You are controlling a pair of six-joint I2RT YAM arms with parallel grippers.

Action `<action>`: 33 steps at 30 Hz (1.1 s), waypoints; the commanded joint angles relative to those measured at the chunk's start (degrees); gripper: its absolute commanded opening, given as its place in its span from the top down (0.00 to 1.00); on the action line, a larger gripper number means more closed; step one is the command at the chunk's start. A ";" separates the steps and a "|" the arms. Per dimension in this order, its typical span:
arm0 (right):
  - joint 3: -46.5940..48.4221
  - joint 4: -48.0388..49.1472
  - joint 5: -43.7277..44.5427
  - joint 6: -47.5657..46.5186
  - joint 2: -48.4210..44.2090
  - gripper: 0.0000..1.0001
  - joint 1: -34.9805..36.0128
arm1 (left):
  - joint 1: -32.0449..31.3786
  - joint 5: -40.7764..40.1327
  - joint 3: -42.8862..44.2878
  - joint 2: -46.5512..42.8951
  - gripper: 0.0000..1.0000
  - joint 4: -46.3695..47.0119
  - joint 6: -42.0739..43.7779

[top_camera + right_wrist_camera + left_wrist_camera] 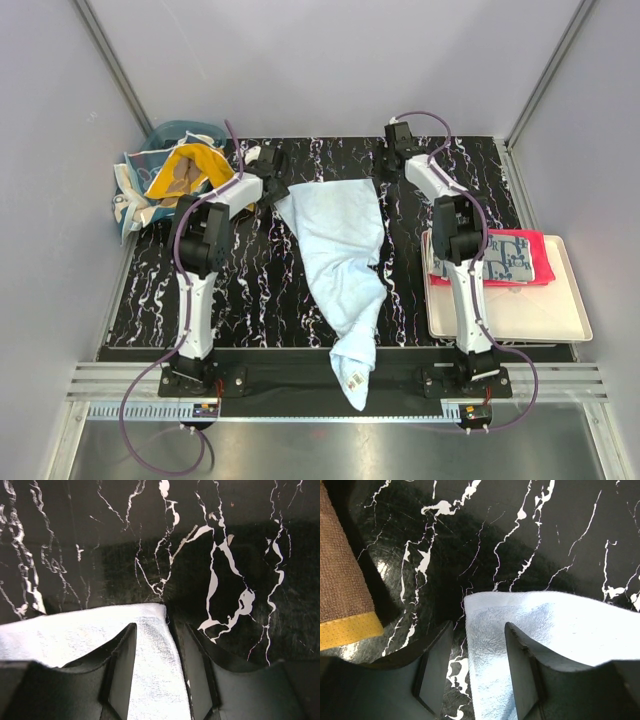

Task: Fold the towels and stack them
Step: Flatten out the crumpled towel

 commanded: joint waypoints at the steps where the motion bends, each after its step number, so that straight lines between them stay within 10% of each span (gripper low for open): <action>1: 5.51 -3.22 1.95 -1.91 2.61 0.51 1.18 | 0.38 -2.29 2.88 2.33 0.50 -3.04 -0.22; 19: 13.97 -10.43 7.58 -4.82 8.42 0.55 3.47 | 0.38 -2.56 11.77 8.31 0.61 -9.11 0.31; 33: 10.98 -8.59 9.68 -6.13 5.27 0.97 3.30 | 0.30 -2.29 10.55 3.32 1.00 -5.69 4.34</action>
